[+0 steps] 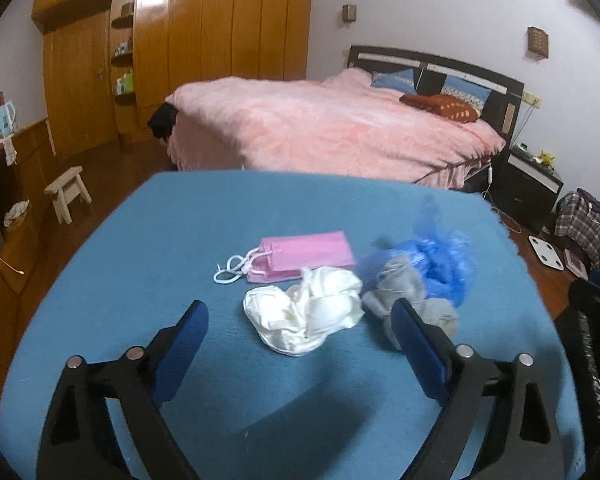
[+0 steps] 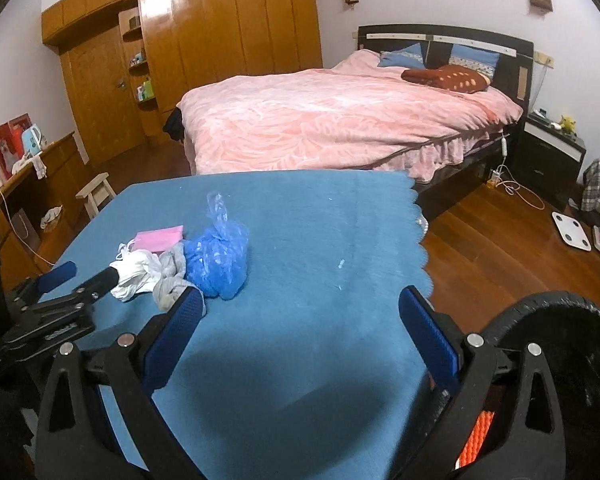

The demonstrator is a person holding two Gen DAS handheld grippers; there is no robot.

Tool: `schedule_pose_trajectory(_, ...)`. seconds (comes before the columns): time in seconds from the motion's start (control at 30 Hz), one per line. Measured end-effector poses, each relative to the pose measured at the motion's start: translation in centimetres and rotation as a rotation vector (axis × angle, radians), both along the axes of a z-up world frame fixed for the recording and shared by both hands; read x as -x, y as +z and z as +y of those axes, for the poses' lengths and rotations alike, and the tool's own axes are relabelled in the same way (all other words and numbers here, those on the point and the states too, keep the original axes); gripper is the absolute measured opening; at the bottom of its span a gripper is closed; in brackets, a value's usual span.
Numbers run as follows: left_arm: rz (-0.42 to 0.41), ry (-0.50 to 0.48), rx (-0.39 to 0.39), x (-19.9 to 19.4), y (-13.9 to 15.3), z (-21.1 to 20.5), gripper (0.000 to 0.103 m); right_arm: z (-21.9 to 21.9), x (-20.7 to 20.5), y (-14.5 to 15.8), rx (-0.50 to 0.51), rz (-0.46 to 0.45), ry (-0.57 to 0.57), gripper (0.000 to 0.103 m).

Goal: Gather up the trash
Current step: 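Grasp the white tissue with left tool while right tool grasps the blue plastic bag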

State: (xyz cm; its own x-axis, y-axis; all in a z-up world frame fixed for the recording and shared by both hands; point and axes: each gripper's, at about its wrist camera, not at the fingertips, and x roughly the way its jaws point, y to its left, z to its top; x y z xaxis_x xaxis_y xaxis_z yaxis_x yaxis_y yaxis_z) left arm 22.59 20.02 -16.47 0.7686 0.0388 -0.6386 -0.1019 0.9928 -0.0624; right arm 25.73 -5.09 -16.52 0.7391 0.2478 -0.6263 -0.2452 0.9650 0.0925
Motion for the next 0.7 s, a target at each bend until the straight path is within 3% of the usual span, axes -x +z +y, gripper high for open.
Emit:
schedule_pose_trajectory(0.27,0.078,-0.015,0.035,-2.9,-1.8,0.2,0.085,1.4,-2.1,-0.9,0.014,0.014,0.028,0.096)
schedule_pose_trajectory(0.43,0.113,-0.031,0.05,-3.6,-2.4,0.1,0.067,2.3,-2.9,-1.0,0.017,0.012,0.04,0.096)
schedule_pose_trajectory(0.7,0.07,-0.027,0.068,-2.9,-1.8,0.4,0.045,3.7,-3.8,-1.4,0.021,0.017,0.072,0.096)
